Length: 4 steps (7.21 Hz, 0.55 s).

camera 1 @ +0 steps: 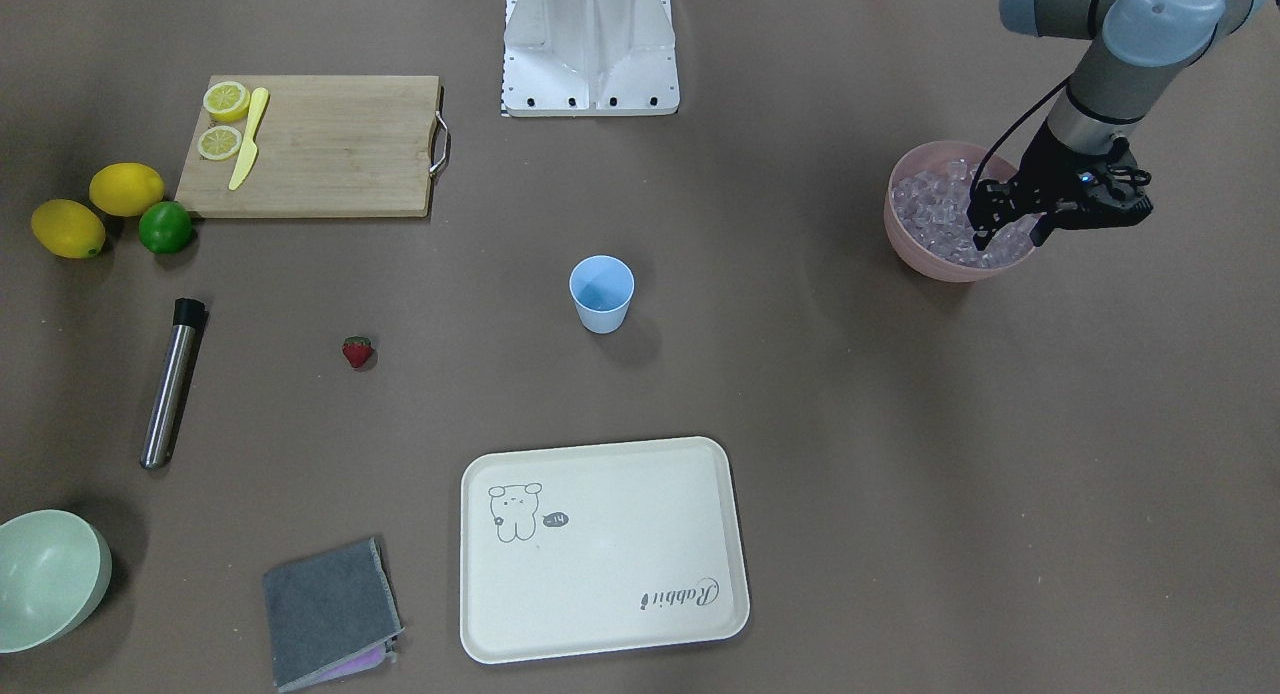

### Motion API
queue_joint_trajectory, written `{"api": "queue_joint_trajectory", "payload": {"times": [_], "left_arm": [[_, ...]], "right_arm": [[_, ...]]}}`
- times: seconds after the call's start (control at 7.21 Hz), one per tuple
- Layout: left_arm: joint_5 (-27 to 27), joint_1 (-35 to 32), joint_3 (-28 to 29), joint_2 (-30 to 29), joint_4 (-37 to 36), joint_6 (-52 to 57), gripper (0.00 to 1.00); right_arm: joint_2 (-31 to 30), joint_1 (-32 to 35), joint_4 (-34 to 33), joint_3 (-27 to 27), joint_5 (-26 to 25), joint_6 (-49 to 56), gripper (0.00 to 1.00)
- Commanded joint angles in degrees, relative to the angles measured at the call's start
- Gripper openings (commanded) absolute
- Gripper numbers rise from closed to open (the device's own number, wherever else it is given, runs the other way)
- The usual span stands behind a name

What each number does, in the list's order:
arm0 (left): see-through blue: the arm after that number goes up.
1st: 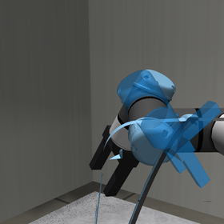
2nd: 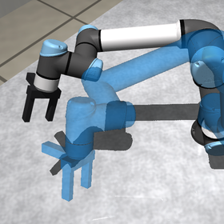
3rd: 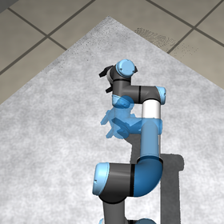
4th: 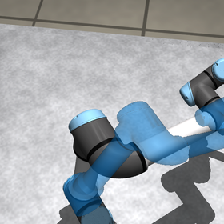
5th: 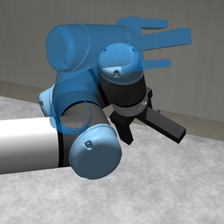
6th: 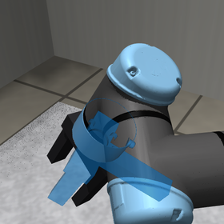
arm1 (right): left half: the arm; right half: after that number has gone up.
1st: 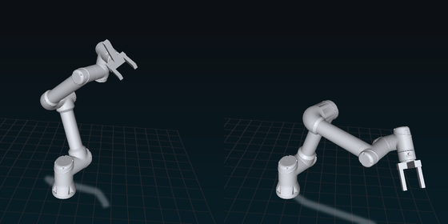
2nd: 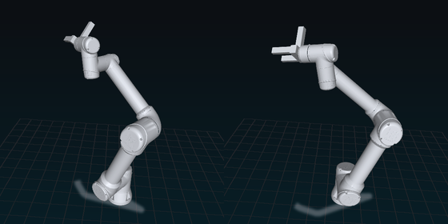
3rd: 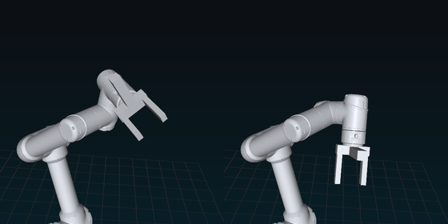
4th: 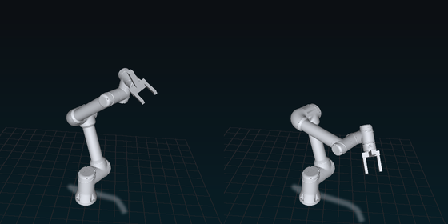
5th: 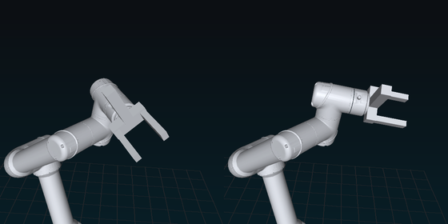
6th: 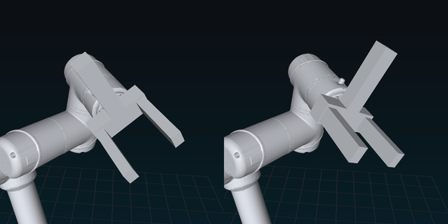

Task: Mash ice and strawberries in cup
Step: 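Close the left gripper on another ice cube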

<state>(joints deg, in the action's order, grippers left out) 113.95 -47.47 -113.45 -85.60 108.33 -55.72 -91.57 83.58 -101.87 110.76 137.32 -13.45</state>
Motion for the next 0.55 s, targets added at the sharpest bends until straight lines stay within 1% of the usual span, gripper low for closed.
{"api": "queue_joint_trajectory", "payload": {"times": [0.0,0.14,0.28,0.42], "left_arm": [[-0.1,0.4,0.2,-0.4,-0.1,-0.1,0.95],[-0.1,0.4,0.1,-0.5,0.0,-0.3,0.75],[-0.1,0.4,-0.1,-0.5,-0.2,-0.5,0.7],[-0.1,0.5,-0.1,-0.5,-0.2,-0.7,0.7]], "right_arm": [[0.0,0.0,0.0,-0.1,0.0,0.0,1.0],[0.0,0.0,0.0,-0.1,-0.2,0.0,1.0],[0.0,0.0,0.0,-0.2,-0.2,0.0,1.0],[0.0,0.0,0.0,-0.2,-0.1,0.0,1.0]]}}
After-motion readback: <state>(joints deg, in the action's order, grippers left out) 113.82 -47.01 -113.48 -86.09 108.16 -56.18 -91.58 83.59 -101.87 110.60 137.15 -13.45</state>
